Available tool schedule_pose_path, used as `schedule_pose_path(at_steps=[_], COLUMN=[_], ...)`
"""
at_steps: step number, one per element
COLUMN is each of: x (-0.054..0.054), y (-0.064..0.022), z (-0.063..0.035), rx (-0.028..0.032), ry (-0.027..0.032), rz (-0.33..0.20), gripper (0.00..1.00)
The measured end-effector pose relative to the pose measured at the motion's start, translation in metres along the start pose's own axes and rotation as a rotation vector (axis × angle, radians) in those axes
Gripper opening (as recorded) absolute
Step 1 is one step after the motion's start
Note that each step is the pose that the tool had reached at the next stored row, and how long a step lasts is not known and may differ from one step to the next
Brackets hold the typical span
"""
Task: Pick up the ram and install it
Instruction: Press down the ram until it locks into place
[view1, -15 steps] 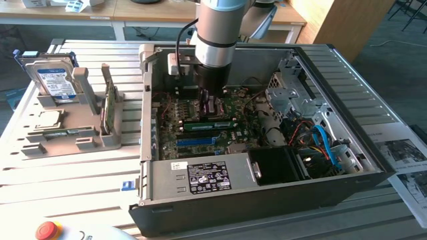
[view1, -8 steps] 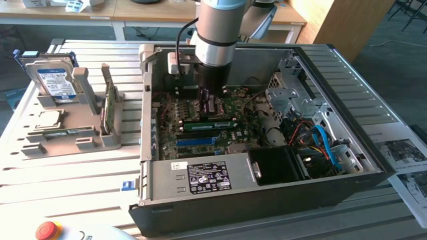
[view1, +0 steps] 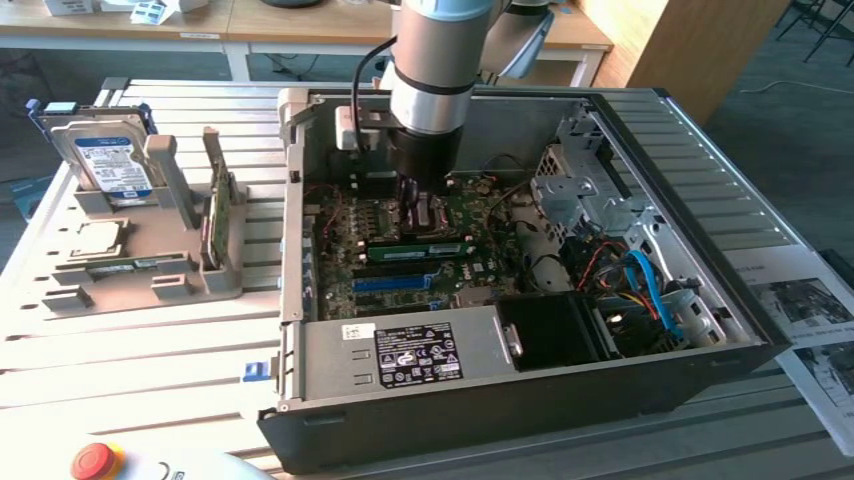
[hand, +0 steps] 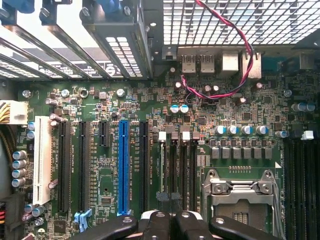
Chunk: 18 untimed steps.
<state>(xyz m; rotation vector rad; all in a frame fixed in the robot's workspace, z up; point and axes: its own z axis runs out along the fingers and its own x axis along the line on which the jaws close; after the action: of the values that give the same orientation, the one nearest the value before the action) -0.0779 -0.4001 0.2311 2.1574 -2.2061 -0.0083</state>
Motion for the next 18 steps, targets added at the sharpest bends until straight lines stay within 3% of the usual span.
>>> schedule_pose_path(at_steps=[18], x=[0.0000], y=[0.0021], z=[0.0062], rx=[0.0088], ry=[-0.0001], rz=[0.000], gripper=[0.11])
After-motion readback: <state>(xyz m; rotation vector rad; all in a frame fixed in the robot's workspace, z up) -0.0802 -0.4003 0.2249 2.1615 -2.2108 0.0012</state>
